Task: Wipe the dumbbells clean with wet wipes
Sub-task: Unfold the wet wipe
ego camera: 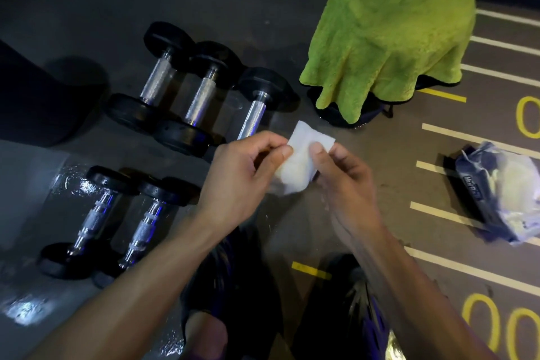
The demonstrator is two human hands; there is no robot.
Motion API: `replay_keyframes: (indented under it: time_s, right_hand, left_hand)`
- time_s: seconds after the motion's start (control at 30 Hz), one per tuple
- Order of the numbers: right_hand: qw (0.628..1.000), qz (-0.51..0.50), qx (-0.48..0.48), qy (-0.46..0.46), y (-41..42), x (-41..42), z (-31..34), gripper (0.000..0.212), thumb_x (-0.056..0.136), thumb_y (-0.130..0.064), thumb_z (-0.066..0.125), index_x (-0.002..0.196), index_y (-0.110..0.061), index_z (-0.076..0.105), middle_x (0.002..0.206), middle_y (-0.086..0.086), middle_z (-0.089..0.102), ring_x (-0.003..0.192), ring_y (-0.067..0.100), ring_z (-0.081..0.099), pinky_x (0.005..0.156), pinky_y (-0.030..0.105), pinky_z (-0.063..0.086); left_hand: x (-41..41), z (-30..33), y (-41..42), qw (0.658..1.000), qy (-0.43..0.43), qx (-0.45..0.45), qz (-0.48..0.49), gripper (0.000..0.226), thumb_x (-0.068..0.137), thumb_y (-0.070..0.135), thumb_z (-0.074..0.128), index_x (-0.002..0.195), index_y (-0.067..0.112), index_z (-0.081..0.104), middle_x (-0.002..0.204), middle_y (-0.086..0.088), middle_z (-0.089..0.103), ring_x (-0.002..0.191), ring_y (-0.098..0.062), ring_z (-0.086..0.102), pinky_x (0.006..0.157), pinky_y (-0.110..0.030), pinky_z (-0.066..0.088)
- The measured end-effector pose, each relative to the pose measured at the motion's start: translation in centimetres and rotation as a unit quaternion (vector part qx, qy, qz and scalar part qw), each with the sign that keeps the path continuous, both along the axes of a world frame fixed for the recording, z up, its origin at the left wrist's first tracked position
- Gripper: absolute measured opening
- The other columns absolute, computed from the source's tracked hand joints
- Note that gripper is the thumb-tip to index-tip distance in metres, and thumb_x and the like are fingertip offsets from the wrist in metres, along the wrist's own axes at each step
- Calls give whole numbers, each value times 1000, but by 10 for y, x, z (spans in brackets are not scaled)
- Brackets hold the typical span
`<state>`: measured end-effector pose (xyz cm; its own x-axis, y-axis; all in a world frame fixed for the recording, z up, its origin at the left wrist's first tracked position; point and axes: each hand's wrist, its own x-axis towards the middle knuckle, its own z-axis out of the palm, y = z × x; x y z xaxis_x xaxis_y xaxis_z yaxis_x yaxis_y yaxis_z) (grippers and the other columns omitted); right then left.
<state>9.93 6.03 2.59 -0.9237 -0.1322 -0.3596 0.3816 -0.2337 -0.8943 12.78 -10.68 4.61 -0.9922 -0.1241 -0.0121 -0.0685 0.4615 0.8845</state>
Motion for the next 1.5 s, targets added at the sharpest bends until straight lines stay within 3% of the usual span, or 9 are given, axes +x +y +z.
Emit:
replay_keyframes:
  time_s: [0.17, 0.23, 0.33, 0.53, 0.73, 0.93, 1.07, 1.33, 1.5]
  right_hand:
    - [992, -23, 101, 77, -2, -6, 4, 27, 104, -20, 62, 89, 1, 63, 61, 7, 52, 57, 16, 45, 52, 31, 41]
    - [984, -23, 149, 98, 0, -11, 7, 40, 105, -24, 61, 85, 9, 51, 60, 22, 38, 54, 22, 33, 47, 37, 32]
    - [973, -22, 188, 128, 3, -17, 10, 43, 105, -23, 61, 77, 7, 46, 56, 11, 33, 54, 9, 31, 48, 29, 29]
    - [993, 37, 96, 61, 3, -26, 10, 46, 102, -39, 62, 100, 7, 62, 92, 40, 60, 76, 27, 58, 62, 54, 53]
    - [987, 135, -7, -86, 18, -20, 11, 36, 88, -23, 70, 118, -3, 72, 115, 28, 73, 108, 42, 72, 94, 71, 45]
    - [989, 134, 59, -32, 10, -12, 4, 9, 97, -13, 70, 105, -15, 73, 95, 18, 78, 81, 30, 78, 61, 36, 61]
    - [988, 133, 42, 72, 15, -14, 9, 18, 96, -19, 68, 113, -13, 71, 94, 42, 64, 81, 57, 64, 71, 68, 56]
    - [989, 127, 7, 75, 16, -13, 19, 35, 93, -11, 44, 107, -12, 75, 101, 20, 72, 92, 35, 67, 80, 38, 52]
    - [989, 145, -2, 1, 6, -9, 8, 39, 86, -39, 72, 113, -11, 74, 103, 32, 67, 92, 27, 61, 84, 45, 47]
  left_hand:
    - [-2, -14, 0, 984, -136, 105, -37, 22, 88, 41, 76, 95, 21, 71, 73, 10, 63, 67, -12, 60, 66, -35, 50]
    - [1, -23, -4, 985, -145, 81, -50, 25, 88, 38, 80, 80, 19, 66, 66, 9, 52, 59, -8, 45, 59, -27, 39]
    - [5, -25, -8, 977, -166, 117, -68, 26, 83, 26, 87, 70, 31, 65, 63, 12, 52, 59, -5, 46, 60, -21, 40]
    - [-12, -8, -13, 932, -243, 259, -77, 25, 89, 35, 80, 87, 11, 74, 89, -12, 73, 84, -17, 63, 82, -33, 52]
    - [-18, -7, -14, 948, -198, 250, -2, 17, 81, 33, 77, 79, 17, 77, 72, -3, 71, 68, -12, 66, 62, -24, 53]
    - [-18, -9, -10, 944, -208, 250, 45, 22, 81, 28, 81, 82, 8, 72, 70, -5, 69, 63, -12, 65, 59, -24, 52]
    - [-19, -1, -16, 917, -238, 319, 7, 28, 83, 30, 73, 106, 14, 76, 95, -13, 72, 83, -22, 67, 67, -31, 53]
    - [-24, 12, -26, 945, -137, 295, -43, 25, 83, 11, 58, 71, 19, 79, 84, -10, 68, 82, -28, 61, 73, -37, 48]
    - [-18, -3, -28, 978, -74, 175, -92, 17, 88, 7, 64, 83, 13, 79, 85, -8, 68, 80, -21, 60, 73, -29, 44]
